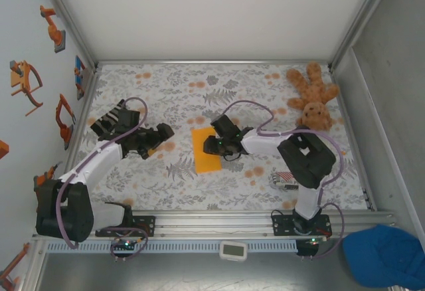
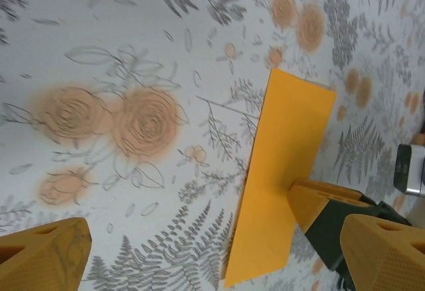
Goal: Fold a paper plane with a square sheet of paper (pick it up from the middle)
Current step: Move the paper to the center of the table, then third fold the triangle at the center of the table.
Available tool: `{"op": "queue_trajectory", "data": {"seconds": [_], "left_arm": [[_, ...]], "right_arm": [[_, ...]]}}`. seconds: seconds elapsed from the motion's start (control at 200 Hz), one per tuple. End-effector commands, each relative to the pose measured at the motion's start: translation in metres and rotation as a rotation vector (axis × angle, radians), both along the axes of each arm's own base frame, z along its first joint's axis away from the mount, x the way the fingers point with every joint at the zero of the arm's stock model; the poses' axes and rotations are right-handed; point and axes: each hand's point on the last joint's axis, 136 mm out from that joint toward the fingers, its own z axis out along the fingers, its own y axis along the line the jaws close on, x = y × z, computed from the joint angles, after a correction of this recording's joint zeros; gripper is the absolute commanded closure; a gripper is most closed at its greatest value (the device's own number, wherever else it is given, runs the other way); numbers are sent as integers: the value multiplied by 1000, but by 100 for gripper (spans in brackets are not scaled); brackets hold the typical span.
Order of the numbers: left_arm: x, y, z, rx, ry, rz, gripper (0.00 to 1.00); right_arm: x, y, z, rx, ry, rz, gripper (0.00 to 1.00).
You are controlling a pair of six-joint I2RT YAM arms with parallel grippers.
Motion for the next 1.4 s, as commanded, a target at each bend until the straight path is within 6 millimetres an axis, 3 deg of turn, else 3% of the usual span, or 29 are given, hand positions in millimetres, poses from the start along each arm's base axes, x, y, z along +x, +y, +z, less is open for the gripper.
{"op": "queue_trajectory", "data": {"seconds": [0.0, 0.08, 0.16, 0.255, 0.486, 0.706, 0.841, 1.147, 1.392], "left_arm": [[-1, -23, 8, -52, -18, -69, 4], [-7, -38, 8, -83, -14, -95, 4], [-12, -50, 6, -110, -1, -102, 4], [-19, -63, 2, -124, 17, -110, 3], [-35, -79, -8, -141, 52, -91, 0], [-47, -96, -21, -133, 100, -109, 5], [-51, -102, -30, -132, 124, -115, 14], [-60, -112, -52, -128, 189, -134, 45], [-65, -118, -66, -104, 220, -146, 56]], "right_arm": [[-3, -11, 34, 49, -34, -47, 67], [3, -12, 67, 165, -82, -155, 66], [7, -25, 74, 173, -103, -248, 64], [7, -32, 64, 127, -98, -264, 64], [7, -24, 38, 95, -38, -248, 66], [14, -17, 15, 78, 15, -259, 69], [12, -25, 3, 59, 43, -310, 69], [2, -46, -22, -21, 118, -394, 69], [-1, -48, -28, -31, 137, -407, 69]]}}
